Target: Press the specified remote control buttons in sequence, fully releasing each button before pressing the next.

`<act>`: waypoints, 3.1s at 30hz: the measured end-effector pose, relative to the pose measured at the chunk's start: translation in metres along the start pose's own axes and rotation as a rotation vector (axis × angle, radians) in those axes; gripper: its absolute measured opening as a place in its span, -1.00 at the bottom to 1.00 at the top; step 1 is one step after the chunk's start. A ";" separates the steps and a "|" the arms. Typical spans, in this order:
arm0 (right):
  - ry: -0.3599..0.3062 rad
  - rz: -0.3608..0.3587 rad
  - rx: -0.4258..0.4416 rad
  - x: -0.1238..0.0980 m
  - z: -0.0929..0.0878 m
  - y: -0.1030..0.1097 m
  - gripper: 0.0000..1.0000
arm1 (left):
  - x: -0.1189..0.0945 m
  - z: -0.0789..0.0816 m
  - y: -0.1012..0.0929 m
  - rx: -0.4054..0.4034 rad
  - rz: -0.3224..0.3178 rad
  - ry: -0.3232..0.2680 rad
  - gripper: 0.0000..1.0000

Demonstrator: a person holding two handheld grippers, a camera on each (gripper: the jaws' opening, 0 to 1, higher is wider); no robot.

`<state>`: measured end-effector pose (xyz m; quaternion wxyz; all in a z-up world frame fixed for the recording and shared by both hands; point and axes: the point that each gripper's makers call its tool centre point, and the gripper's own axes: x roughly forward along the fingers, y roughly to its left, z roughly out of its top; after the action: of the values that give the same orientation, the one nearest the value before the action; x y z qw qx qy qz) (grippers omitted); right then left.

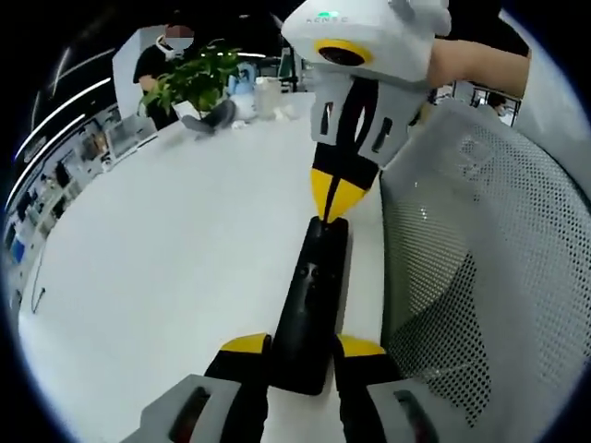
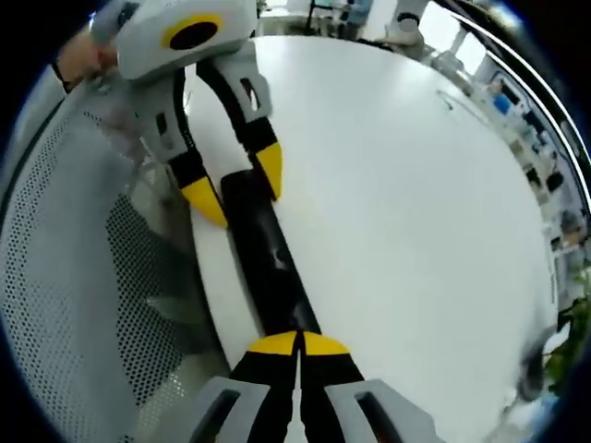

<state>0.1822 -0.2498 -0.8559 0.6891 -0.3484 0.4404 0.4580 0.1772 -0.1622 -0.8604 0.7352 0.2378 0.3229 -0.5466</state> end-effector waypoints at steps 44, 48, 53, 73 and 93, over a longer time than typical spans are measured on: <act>-0.149 0.032 0.026 -0.001 0.011 0.006 -1.00 | 0.002 0.003 -0.002 0.032 -0.027 -0.079 -0.47; -0.053 0.090 -0.003 0.001 0.011 0.006 -1.00 | 0.002 0.003 -0.002 0.032 -0.027 -0.080 -0.47; -0.010 0.131 -0.043 0.002 0.011 0.006 -1.00 | 0.001 0.002 -0.003 0.038 -0.032 -0.074 -0.47; -0.206 0.139 -0.176 -0.005 0.011 0.018 -1.00 | -0.001 0.000 -0.018 0.117 -0.108 -0.069 -0.52; -0.072 0.170 -0.382 0.001 0.013 0.026 -1.00 | -0.001 -0.001 -0.019 0.115 -0.128 -0.082 -0.52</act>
<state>0.1620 -0.2294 -0.8542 0.5847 -0.4178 0.3486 0.6017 0.1586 -0.1668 -0.8603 0.6965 0.2361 0.2750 -0.6193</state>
